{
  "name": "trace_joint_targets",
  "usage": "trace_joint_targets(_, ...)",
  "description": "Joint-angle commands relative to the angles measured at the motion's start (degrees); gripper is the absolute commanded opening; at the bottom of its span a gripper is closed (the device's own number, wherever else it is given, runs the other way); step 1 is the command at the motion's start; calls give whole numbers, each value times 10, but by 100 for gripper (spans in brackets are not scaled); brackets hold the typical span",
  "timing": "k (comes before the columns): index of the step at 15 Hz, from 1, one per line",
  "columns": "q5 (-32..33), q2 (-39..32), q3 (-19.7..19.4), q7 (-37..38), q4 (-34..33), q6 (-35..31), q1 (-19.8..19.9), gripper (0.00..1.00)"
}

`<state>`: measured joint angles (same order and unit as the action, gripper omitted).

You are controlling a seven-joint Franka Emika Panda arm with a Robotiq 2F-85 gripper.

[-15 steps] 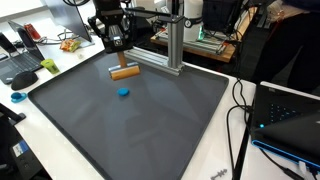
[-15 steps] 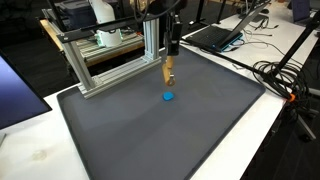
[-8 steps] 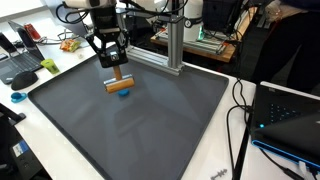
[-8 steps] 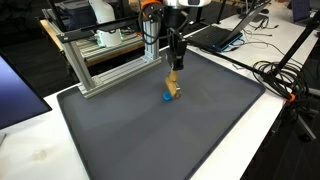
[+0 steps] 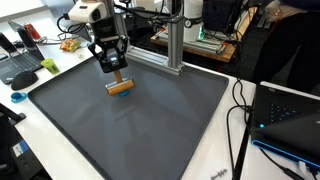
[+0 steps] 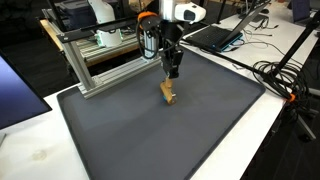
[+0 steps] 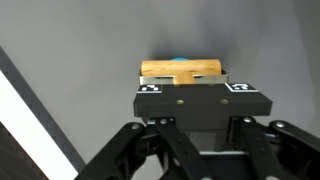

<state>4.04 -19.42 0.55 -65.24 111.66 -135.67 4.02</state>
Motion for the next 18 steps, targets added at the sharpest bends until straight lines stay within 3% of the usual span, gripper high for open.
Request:
trace_joint_targets(1, -1, -16, 13, -21, -20, 11, 9, 22)
trace_joint_targets(10, -9, -38, 20, -21, -31, 14, 11, 22)
trace_joint_targets(18, 30, -41, -2, 0, -26, 15, 5, 22)
